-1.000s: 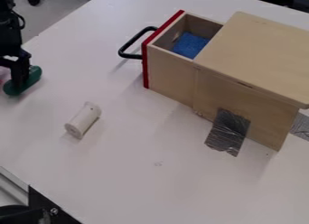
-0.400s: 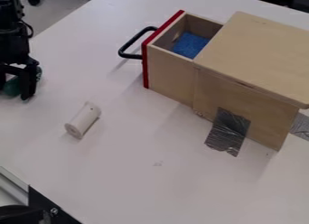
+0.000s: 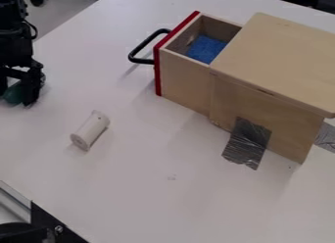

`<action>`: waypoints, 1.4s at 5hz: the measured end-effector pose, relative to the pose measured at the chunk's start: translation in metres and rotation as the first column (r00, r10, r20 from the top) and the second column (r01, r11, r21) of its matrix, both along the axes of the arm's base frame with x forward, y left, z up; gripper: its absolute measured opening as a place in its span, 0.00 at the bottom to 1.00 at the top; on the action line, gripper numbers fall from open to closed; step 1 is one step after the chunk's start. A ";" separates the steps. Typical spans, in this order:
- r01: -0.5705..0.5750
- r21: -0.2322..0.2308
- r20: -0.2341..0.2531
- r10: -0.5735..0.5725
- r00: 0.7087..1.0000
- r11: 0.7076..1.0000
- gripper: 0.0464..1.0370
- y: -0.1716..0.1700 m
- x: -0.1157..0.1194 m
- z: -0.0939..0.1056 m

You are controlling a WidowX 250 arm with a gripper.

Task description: Put green thing in the drawer

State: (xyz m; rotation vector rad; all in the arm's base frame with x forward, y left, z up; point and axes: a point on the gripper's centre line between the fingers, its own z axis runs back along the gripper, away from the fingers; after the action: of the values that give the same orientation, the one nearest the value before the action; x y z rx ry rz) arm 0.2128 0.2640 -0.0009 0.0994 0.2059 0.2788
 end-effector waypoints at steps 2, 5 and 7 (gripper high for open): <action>-0.036 0.006 0.025 0.036 0.999 0.999 0.43 0.011 0.006 -0.003; -0.082 -0.013 0.051 0.082 0.995 0.997 0.40 0.007 0.002 -0.002; -0.061 -0.046 0.022 0.062 0.998 0.997 0.40 -0.010 -0.006 0.009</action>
State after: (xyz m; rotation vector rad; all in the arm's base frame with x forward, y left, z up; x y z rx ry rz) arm 0.2066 0.2545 0.0077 0.0449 0.1924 0.3360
